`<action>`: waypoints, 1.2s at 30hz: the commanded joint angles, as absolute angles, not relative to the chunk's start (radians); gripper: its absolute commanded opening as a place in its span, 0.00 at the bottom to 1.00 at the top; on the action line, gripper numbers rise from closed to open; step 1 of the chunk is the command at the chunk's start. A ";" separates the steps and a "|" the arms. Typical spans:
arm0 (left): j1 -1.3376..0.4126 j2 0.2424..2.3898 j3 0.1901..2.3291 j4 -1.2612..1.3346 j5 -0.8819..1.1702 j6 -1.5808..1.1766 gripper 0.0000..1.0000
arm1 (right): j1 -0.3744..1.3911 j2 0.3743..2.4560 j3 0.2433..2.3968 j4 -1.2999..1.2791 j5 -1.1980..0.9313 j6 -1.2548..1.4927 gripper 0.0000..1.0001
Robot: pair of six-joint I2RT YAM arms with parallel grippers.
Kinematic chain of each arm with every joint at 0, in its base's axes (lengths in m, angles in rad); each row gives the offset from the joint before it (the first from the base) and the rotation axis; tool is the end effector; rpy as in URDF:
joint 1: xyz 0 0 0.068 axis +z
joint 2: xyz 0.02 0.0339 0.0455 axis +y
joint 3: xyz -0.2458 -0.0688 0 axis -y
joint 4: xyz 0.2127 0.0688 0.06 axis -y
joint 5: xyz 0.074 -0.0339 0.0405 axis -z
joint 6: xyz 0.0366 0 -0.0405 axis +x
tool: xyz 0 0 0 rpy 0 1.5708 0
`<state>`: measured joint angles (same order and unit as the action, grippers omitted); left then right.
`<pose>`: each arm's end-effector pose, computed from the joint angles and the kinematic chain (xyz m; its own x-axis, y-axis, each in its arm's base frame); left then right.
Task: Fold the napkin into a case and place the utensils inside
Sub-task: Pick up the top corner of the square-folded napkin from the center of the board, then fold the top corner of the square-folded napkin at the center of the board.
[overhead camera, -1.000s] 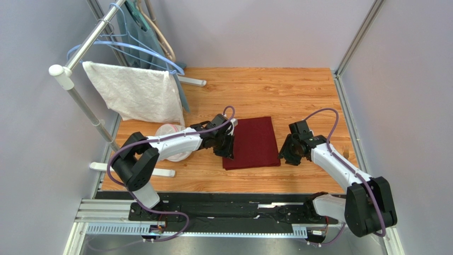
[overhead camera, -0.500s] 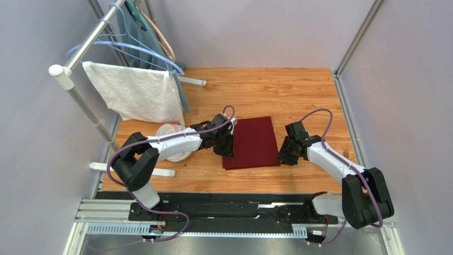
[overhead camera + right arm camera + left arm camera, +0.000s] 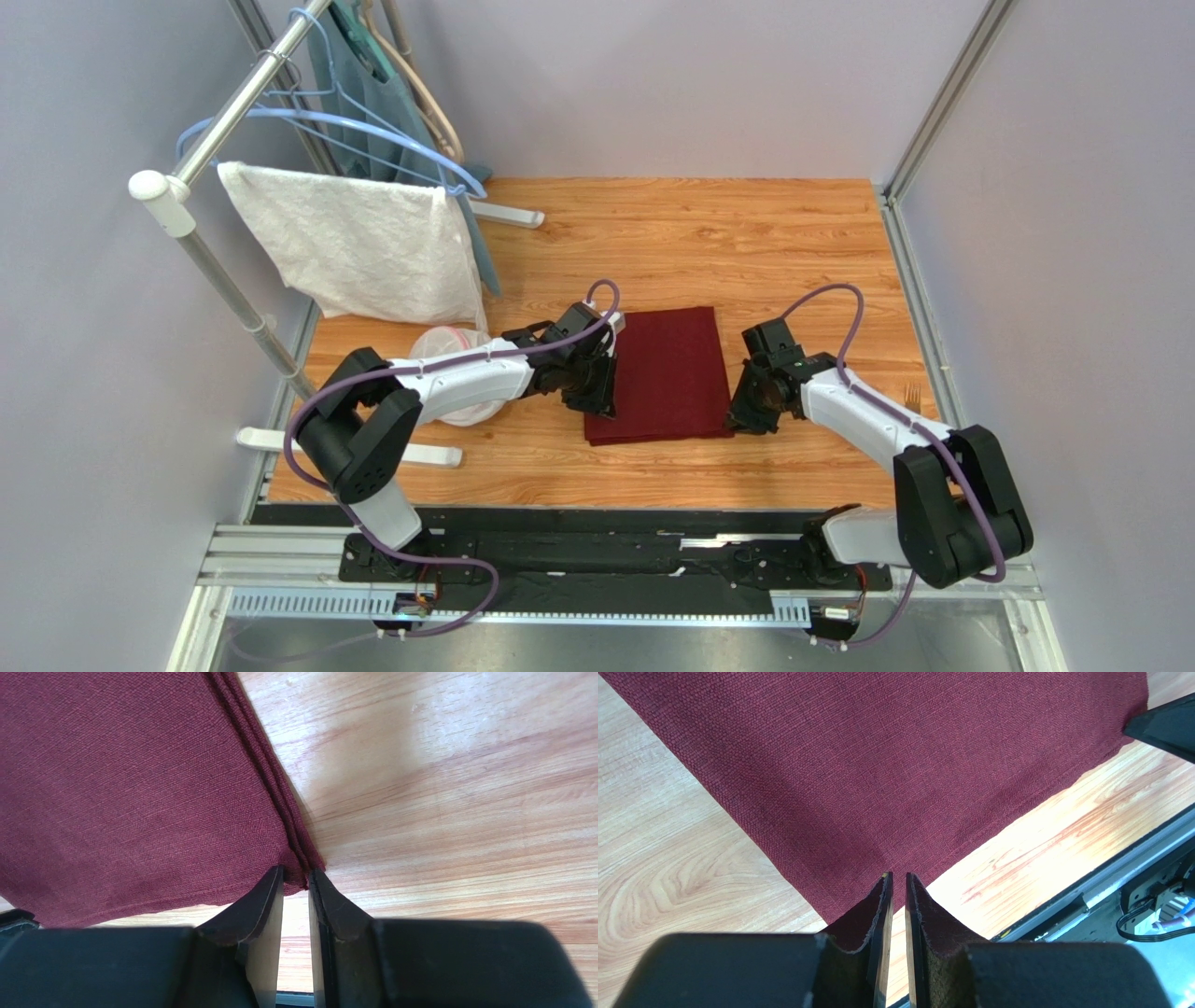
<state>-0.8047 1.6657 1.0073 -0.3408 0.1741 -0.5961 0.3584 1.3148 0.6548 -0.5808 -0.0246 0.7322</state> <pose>0.2088 -0.2262 0.1830 -0.9175 0.1561 -0.3659 0.3137 0.8495 -0.4243 0.1855 0.0704 0.1637 -0.8983 0.3772 -0.2254 0.3259 0.9160 0.2339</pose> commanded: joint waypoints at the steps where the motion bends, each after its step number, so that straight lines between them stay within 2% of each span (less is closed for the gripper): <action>1: -0.810 1.660 1.003 -0.327 0.160 -0.580 0.20 | 0.367 1.296 0.706 -0.586 -0.003 0.723 0.22; 2: -0.810 1.664 1.003 -0.325 0.161 -0.580 0.20 | 0.365 1.295 0.709 -0.589 -0.002 0.718 0.21; 4: -0.810 1.667 1.002 -0.319 0.169 -0.583 0.20 | 0.365 1.289 0.716 -0.597 -0.003 0.716 0.12; 9: -0.811 1.667 1.008 -0.331 0.154 -0.581 0.20 | 0.368 1.289 0.726 -0.610 -0.006 0.713 0.06; 10: -0.810 1.666 1.011 -0.340 0.146 -0.581 0.21 | 0.368 1.286 0.729 -0.614 -0.008 0.713 0.00; 18: -0.828 1.755 1.020 -0.354 0.141 -0.583 0.19 | 0.368 1.192 0.700 -0.658 0.030 0.721 0.00; 26: -0.963 1.830 1.048 -0.318 0.169 -0.640 0.18 | 0.368 1.022 0.640 -0.715 0.058 0.698 0.00; 30: -0.983 1.781 1.007 -0.302 0.176 -0.663 0.18 | 0.368 0.968 0.640 -0.716 0.035 0.669 0.00; 32: -0.980 1.714 1.002 -0.346 0.125 -0.663 0.22 | 0.368 0.966 0.646 -0.690 0.014 0.644 0.00; 36: -0.908 1.594 0.994 -0.388 0.106 -0.647 0.28 | 0.382 1.096 0.716 -0.586 -0.096 0.624 0.00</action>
<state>-0.9745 1.7290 1.0061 -0.3328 0.1471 -0.6476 0.3649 0.9943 0.6399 -0.6956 -0.0044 0.6697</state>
